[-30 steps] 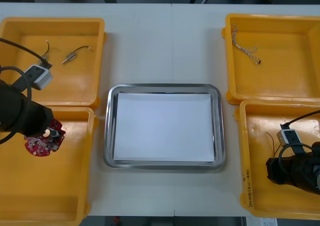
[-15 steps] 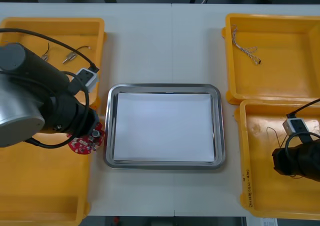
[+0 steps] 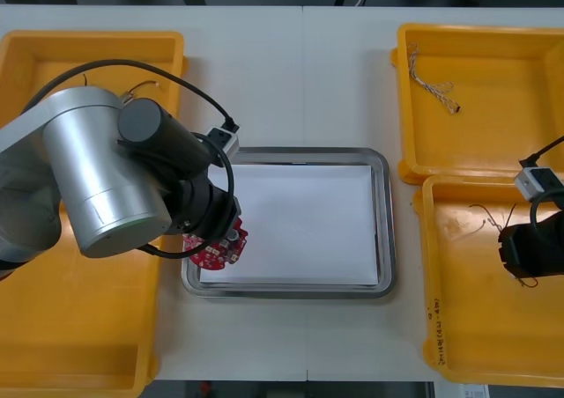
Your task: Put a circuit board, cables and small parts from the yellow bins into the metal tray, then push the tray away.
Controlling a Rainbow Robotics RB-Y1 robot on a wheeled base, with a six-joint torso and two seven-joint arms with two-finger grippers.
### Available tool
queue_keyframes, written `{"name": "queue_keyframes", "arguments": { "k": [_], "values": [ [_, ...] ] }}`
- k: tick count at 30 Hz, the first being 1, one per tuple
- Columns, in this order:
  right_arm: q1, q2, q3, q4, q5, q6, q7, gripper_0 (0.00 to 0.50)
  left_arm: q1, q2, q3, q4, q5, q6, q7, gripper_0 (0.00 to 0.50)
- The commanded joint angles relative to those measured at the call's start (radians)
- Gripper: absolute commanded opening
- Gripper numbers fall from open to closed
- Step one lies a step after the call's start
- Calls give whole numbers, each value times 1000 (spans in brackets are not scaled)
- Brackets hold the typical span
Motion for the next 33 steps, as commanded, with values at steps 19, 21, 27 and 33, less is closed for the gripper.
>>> {"name": "queue_keyframes", "arguments": {
  "k": [19,21,27,33],
  "values": [
    [-290,-140,-128,-37,-245,271,-22,0,-55,-28,-211,176,-94,-237,40,0],
    [-316,-138,-125,-37,-251,271,-29,0,-55,-25,-216,182,-92,-251,41,0],
    [-391,-138,-100,-37,-322,271,-50,0,-55,-23,-227,203,-94,-271,38,0],
    [-473,-138,-2,-37,-305,271,-76,0,-55,-19,-242,211,-103,-285,41,0]
  ]
}}
